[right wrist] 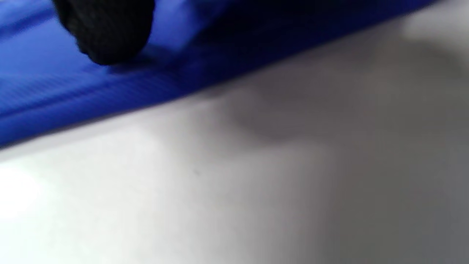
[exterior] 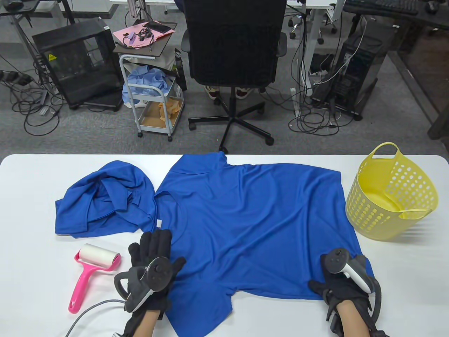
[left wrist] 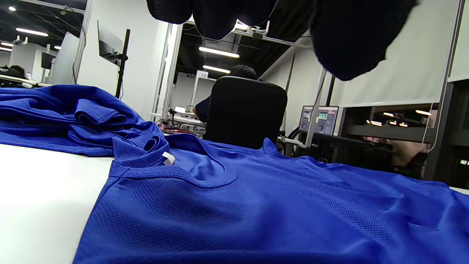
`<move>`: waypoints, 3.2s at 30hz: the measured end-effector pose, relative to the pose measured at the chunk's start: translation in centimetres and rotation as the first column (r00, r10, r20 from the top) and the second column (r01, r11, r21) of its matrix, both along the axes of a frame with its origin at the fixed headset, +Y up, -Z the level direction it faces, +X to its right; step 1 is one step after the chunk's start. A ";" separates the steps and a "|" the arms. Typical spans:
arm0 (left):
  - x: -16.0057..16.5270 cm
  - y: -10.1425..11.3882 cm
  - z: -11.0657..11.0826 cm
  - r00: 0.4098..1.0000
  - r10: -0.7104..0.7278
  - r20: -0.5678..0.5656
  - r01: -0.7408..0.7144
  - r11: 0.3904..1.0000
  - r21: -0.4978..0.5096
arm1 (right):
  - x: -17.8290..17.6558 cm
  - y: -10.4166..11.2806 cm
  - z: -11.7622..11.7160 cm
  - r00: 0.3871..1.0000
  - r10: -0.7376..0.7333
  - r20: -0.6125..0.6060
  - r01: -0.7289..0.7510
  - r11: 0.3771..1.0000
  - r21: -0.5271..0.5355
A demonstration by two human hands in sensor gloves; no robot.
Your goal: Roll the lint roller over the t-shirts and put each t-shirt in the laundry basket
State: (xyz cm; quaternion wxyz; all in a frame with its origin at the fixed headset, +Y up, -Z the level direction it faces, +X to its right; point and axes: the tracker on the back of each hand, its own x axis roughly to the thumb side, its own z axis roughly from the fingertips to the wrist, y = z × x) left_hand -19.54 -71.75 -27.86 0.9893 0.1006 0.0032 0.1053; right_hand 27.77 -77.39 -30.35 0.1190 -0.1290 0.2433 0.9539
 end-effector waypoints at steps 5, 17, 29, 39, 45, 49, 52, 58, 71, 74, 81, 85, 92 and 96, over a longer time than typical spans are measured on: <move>0.0 -0.3 0.0 1.000 -0.020 0.011 0.021 1.000 -0.012 | -2.7 3.0 -0.1 1.000 0.022 -0.008 -0.019 0.961 0.275; 0.3 -0.9 -0.3 0.999 -0.011 0.031 0.012 0.999 -0.050 | -15.0 4.1 -7.5 0.985 0.064 -0.158 0.012 0.899 0.438; 0.7 -1.0 -0.3 0.999 0.003 0.050 0.001 0.997 -0.080 | -18.0 -1.6 -13.2 0.991 0.115 -0.064 -0.114 0.993 0.020; 0.5 -1.3 -0.5 0.999 0.002 0.045 0.002 0.996 -0.089 | -17.6 -0.9 -12.9 0.993 0.121 0.000 -0.121 0.989 0.080; 0.5 -1.3 -0.4 0.999 0.005 0.044 -0.001 0.996 -0.087 | -16.7 -0.1 -12.1 0.981 0.190 0.023 -0.191 0.965 0.180; 0.6 -1.3 -0.2 0.999 0.003 0.049 0.001 0.996 -0.087 | -16.2 0.0 -11.5 0.982 0.188 -0.005 -0.183 0.962 0.203; 0.8 -1.3 -0.2 0.999 -0.001 0.054 0.006 0.996 -0.086 | -14.6 -0.1 -11.0 0.997 0.047 0.056 -0.060 0.964 0.259; 0.6 -1.2 -0.2 0.999 0.005 0.050 -0.002 0.997 -0.078 | -12.2 1.4 -10.3 0.985 -0.142 0.095 0.107 0.946 0.306; 0.3 -1.3 -0.2 0.999 0.032 0.039 -0.029 0.996 -0.086 | -8.8 15.7 -10.0 0.911 -0.412 -0.031 0.338 0.700 0.629; 0.2 -1.4 -0.2 0.998 0.041 0.040 -0.038 0.995 -0.090 | -8.2 18.2 -9.5 0.878 -0.474 -0.069 0.387 0.615 0.687; 0.1 -1.5 -0.4 0.998 0.056 0.035 -0.053 0.994 -0.097 | -7.2 23.5 -9.1 0.891 -0.426 -0.157 0.385 0.524 0.760; -0.2 -1.7 -0.6 0.997 0.065 0.028 -0.062 0.992 -0.107 | -6.3 25.4 -9.2 0.858 -0.475 -0.195 0.428 0.452 0.783; -0.5 -1.9 -0.7 0.997 0.077 0.020 -0.074 0.991 -0.113 | -5.7 29.1 -9.5 0.955 -0.256 -0.150 0.262 0.493 0.829; -0.5 -1.8 -0.7 0.996 0.084 0.021 -0.081 0.991 -0.110 | -5.0 31.8 -9.5 0.983 -0.144 -0.114 0.171 0.487 0.857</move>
